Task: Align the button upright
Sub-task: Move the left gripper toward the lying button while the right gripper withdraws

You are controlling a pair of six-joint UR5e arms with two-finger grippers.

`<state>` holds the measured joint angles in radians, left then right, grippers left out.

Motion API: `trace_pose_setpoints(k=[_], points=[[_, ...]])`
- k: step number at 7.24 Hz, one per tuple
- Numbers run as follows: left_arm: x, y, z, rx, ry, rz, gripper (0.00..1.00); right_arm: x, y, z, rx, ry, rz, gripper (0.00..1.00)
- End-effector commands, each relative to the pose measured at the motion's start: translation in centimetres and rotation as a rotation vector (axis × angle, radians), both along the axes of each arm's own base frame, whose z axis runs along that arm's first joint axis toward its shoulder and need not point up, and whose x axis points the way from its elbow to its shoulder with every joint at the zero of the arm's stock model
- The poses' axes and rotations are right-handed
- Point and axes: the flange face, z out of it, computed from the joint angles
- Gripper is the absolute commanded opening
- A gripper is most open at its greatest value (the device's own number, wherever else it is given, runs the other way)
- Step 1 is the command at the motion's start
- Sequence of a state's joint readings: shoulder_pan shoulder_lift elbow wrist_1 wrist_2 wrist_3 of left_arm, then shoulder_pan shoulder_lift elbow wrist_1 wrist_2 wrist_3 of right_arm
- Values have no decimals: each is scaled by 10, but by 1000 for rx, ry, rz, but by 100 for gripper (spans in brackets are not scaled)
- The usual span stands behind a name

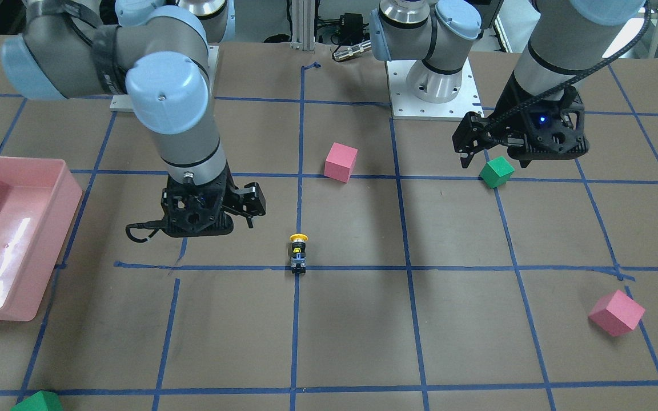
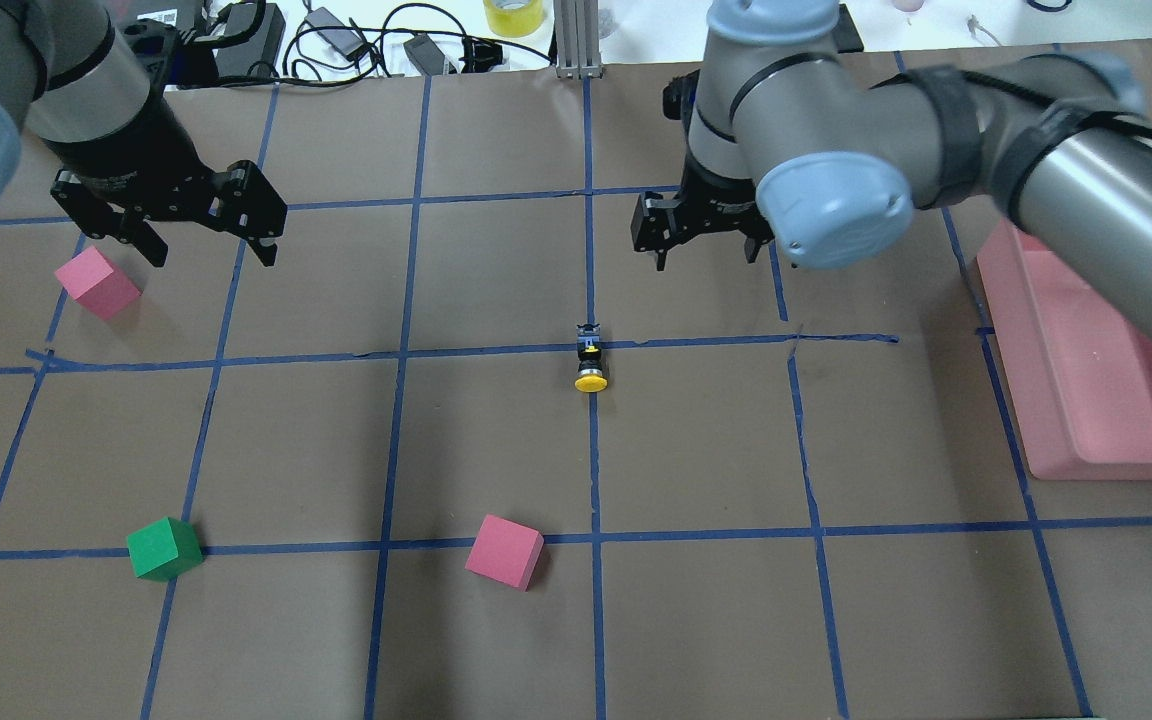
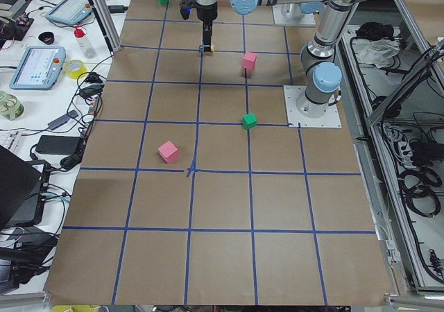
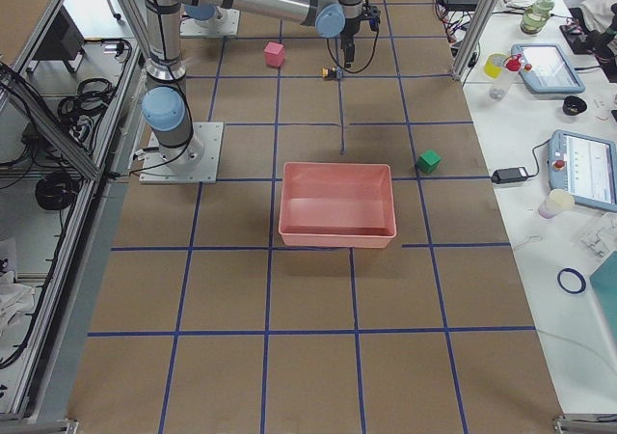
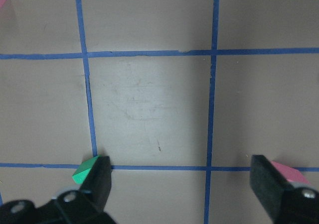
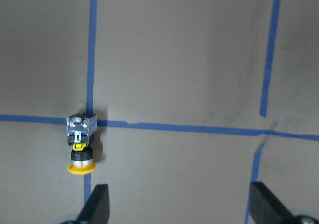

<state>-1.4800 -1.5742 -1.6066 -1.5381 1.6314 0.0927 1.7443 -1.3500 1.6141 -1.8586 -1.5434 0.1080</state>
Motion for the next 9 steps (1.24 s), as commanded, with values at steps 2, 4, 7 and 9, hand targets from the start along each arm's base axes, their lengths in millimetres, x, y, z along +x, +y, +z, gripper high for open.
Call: trace_pose_setpoints(k=[2, 4, 7, 9], points=[[-1, 3, -8, 28, -9, -1, 100, -25, 54, 111, -14, 1, -12, 100], [0, 1, -10, 17, -4, 0, 100, -31, 77, 122, 47, 31, -7, 100], [-60, 5, -42, -69, 22, 21, 100, -34, 62, 116, -12, 15, -11, 100], [-103, 12, -88, -97, 40, 169, 100, -60, 23, 103, -65, 26, -26, 100]])
